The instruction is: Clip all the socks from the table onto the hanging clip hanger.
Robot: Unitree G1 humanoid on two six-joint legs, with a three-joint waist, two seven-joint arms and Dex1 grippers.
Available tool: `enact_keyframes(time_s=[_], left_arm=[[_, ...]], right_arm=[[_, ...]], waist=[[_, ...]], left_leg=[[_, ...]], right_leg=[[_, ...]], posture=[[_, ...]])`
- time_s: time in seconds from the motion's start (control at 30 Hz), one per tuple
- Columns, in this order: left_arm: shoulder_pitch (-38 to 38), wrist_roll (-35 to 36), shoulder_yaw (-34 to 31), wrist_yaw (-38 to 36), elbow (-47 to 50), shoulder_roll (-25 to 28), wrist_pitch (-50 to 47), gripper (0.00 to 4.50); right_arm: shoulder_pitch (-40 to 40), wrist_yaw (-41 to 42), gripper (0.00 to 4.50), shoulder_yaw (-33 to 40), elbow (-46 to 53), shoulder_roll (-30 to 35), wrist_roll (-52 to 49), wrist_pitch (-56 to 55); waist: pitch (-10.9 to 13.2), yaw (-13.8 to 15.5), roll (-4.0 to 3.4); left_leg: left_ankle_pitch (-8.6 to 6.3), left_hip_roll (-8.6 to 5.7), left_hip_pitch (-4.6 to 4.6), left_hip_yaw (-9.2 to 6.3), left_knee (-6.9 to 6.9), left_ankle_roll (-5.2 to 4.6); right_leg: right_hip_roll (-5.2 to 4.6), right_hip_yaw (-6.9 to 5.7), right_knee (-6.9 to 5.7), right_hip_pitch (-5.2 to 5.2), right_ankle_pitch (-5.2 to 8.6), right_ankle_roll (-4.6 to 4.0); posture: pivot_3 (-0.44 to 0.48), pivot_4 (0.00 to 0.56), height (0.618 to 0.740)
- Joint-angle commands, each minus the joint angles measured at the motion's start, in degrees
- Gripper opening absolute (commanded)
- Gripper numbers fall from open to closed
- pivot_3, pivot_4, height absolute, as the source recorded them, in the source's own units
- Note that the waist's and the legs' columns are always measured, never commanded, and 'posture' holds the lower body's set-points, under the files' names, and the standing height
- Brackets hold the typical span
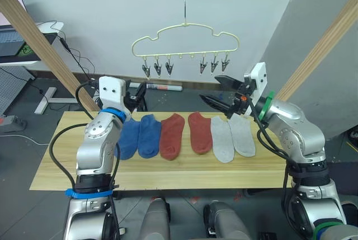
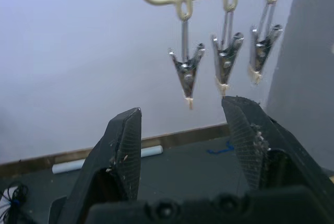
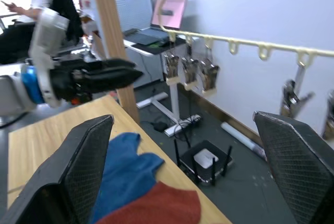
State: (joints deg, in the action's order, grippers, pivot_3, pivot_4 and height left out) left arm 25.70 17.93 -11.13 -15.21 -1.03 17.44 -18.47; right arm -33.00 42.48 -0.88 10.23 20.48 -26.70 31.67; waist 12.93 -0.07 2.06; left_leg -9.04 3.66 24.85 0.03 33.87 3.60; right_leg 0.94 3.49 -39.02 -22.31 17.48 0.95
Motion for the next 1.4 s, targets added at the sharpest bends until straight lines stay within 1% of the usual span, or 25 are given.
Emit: enact_keyframes(time_s=[0.03,0.17,0.37,0.63,0.87,1.4], left_arm=[[2.2,-0.5,0.0,0.4,-1.1,-1.1,2.5,2.69],[4.3,-1.8,1.3,-0.2,-4.4,-2.2,4.9,2.69],[7.8,-2.5,0.5,1.1,-9.7,-3.4,8.2,2.69],[11.7,-3.8,0.4,1.7,-14.4,-3.8,13.0,2.69],[12.6,-4.5,0.1,2.1,-15.5,-3.0,14.6,2.69],[13.9,-4.9,0.5,1.3,-17.1,-2.7,16.7,2.69]], right_arm=[[-2.3,0.7,4.50,-0.2,1.7,-1.0,-1.9,-0.5],[-2.9,0.3,4.50,-1.1,2.5,-1.5,-2.0,-0.4],[-2.8,-0.4,4.50,-1.5,5.5,-1.8,-3.6,1.3],[-4.2,-1.8,4.50,-0.6,7.3,-2.3,-6.0,3.4],[-5.0,-2.8,4.50,-0.6,8.4,-2.7,-7.5,4.4],[-5.6,-3.0,4.50,-0.2,7.7,-2.9,-7.9,4.4]], waist=[[0.2,0.0,-0.01],[0.6,-0.1,0.00],[1.4,-0.1,0.00],[1.5,-0.5,0.01],[1.5,-0.6,0.01],[1.6,-0.5,0.01]], left_leg=[[0.00,0.00,0.00,0.00,0.01,0.00],[0.00,0.00,0.01,-0.01,0.00,0.01],[-0.01,0.00,0.02,-0.02,0.03,0.02],[-0.01,0.00,0.04,-0.02,0.03,0.03],[-0.02,0.00,0.05,-0.02,0.04,0.03],[-0.02,0.00,0.08,-0.09,0.04,0.03]], right_leg=[[0.00,0.00,0.00,0.00,-0.01,0.01],[0.00,-0.02,0.00,0.00,-0.04,0.02],[0.00,-0.03,-0.01,0.00,-0.12,0.17],[0.00,-0.12,0.00,-0.02,-0.13,0.20],[-0.01,-0.29,0.01,-0.01,-0.15,0.21],[-0.02,-0.45,0.01,-0.01,-0.14,0.23]], posture=[[0.037,0.253,0.740],[0.025,0.260,0.740],[-0.005,0.264,0.740],[-0.020,0.265,0.740],[-0.013,0.263,0.740],[-0.005,0.262,0.740]])
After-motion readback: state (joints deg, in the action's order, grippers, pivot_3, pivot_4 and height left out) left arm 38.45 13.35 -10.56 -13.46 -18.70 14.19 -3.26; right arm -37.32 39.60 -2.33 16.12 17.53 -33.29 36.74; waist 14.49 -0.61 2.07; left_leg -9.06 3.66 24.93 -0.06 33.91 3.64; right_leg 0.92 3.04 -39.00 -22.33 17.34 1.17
